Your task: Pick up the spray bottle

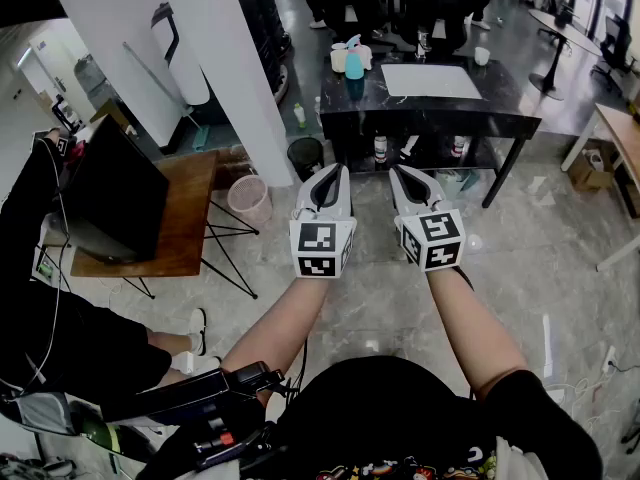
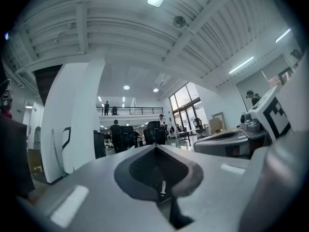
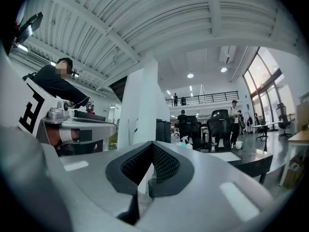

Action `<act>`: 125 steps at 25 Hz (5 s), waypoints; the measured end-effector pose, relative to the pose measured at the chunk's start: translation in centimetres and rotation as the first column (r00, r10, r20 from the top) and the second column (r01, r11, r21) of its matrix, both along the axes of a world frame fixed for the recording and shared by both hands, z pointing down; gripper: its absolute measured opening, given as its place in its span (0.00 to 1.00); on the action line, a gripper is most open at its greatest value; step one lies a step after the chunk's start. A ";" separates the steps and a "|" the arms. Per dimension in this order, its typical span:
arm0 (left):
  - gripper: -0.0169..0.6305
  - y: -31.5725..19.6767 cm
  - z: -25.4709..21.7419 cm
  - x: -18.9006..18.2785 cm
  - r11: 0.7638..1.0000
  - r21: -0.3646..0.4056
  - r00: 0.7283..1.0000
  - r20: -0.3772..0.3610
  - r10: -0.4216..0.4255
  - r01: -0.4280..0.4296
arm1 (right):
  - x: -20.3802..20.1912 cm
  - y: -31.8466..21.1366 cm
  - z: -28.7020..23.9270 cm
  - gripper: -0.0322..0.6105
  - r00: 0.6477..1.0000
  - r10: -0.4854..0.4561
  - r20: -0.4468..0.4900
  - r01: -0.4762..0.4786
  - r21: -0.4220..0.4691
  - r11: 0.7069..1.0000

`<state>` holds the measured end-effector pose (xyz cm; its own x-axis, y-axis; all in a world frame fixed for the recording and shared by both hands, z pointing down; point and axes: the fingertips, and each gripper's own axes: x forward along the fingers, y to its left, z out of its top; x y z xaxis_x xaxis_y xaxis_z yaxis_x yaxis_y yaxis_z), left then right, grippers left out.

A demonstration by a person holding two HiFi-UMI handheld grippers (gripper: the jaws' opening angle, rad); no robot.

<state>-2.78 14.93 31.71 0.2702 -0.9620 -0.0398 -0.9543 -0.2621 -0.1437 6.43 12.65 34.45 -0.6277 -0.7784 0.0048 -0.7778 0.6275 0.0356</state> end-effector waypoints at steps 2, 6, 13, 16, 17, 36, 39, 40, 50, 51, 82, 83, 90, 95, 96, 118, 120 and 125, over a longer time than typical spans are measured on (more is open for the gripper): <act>0.03 -0.2 0.1 0.2 1.000 0.000 1.000 0.003 0.006 -0.006 | 0.1 -0.3 0.0 0.08 1.000 0.010 0.006 -0.010 0.007 1.000; 0.03 -0.3 0.6 0.9 1.000 -0.009 1.000 0.001 0.015 -0.015 | 0.3 -0.5 -0.2 0.08 1.000 0.021 0.015 -0.021 0.015 1.000; 0.03 -1.1 1.4 2.8 0.999 -0.029 1.000 -0.007 0.021 -0.021 | 0.6 -0.8 0.2 0.08 1.000 -0.006 0.015 0.005 0.019 1.000; 0.03 -2.1 1.6 3.5 0.999 -0.031 1.000 -0.011 0.010 -0.010 | 1.2 -1.7 0.5 0.08 1.000 -0.015 0.009 0.015 0.020 1.000; 0.03 -2.5 1.8 3.7 0.999 -0.032 1.000 -0.012 0.003 -0.003 | 1.5 -2.1 0.7 0.08 1.000 -0.020 0.008 0.020 0.018 1.000; 0.03 -32.7 8.2 -1.5 0.995 -0.092 0.998 -0.041 0.043 -0.047 | -4.6 -31.0 7.2 0.08 1.000 0.000 0.011 0.001 -0.046 0.999; 0.03 -42.3 7.1 -4.5 0.990 -0.096 0.995 -0.034 0.099 -0.102 | -8.0 -40.1 6.5 0.09 0.999 0.041 0.015 -0.040 -0.055 0.998; 0.03 -45.4 6.4 -5.4 0.988 -0.096 0.993 -0.027 0.118 -0.120 | -9.0 -43.0 6.0 0.09 0.998 0.060 0.027 -0.059 -0.062 0.996; 0.03 -65.6 6.3 -9.4 0.972 -0.141 0.982 -0.059 0.179 -0.186 | -13.6 -62.7 5.4 0.09 0.992 0.129 0.014 -0.127 -0.102 0.987; 0.03 -67.0 6.8 -9.5 0.972 -0.149 0.983 -0.061 0.175 -0.182 | -13.5 -64.1 5.5 0.09 0.991 0.132 0.018 -0.129 -0.104 0.986; 0.35 -83.6 14.9 -10.5 0.923 -0.240 0.954 -0.077 0.290 -0.300 | -13.6 -76.1 10.4 0.09 0.991 0.129 -0.028 -0.132 -0.183 0.974; 0.35 -83.7 14.8 -10.4 0.922 -0.236 0.952 -0.077 0.297 -0.307 | -13.6 -76.1 10.4 0.09 0.991 0.129 -0.027 -0.132 -0.185 0.974; 0.34 -84.4 14.6 -9.8 0.909 -0.230 0.938 -0.071 0.340 -0.347 | -13.5 -76.2 10.5 0.09 0.991 0.131 -0.021 -0.133 -0.192 0.972; 0.25 -84.5 14.5 -9.5 0.904 -0.230 0.933 -0.071 0.354 -0.360 | -13.1 -76.4 10.7 0.09 0.990 0.141 -0.020 -0.142 -0.197 0.970; 0.25 -84.4 14.4 -9.5 0.906 -0.228 0.934 -0.069 0.351 -0.357 | -13.0 -76.4 10.7 0.09 0.990 0.143 -0.019 -0.144 -0.196 0.970; 0.25 -80.1 6.8 -10.9 0.976 -0.168 0.990 -0.024 0.138 -0.140 | -12.8 -74.8 7.5 0.09 0.989 0.150 0.022 -0.144 -0.153 0.978; 0.25 -79.4 6.1 -10.6 0.980 -0.152 0.991 -0.034 0.126 -0.130 | -12.7 -74.4 7.2 0.09 0.987 0.156 0.026 -0.151 -0.152 0.977; 0.25 -77.4 5.5 -10.1 0.982 -0.143 0.992 -0.048 0.114 -0.120 | -12.5 -73.3 6.5 0.09 0.985 0.171 0.032 -0.165 -0.145 0.976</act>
<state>-12.85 -62.48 37.18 0.3822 -0.9201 0.0857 -0.9199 -0.3876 -0.0588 -6.02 -60.66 40.92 -0.4903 -0.8661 0.0977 -0.8713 0.4841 -0.0809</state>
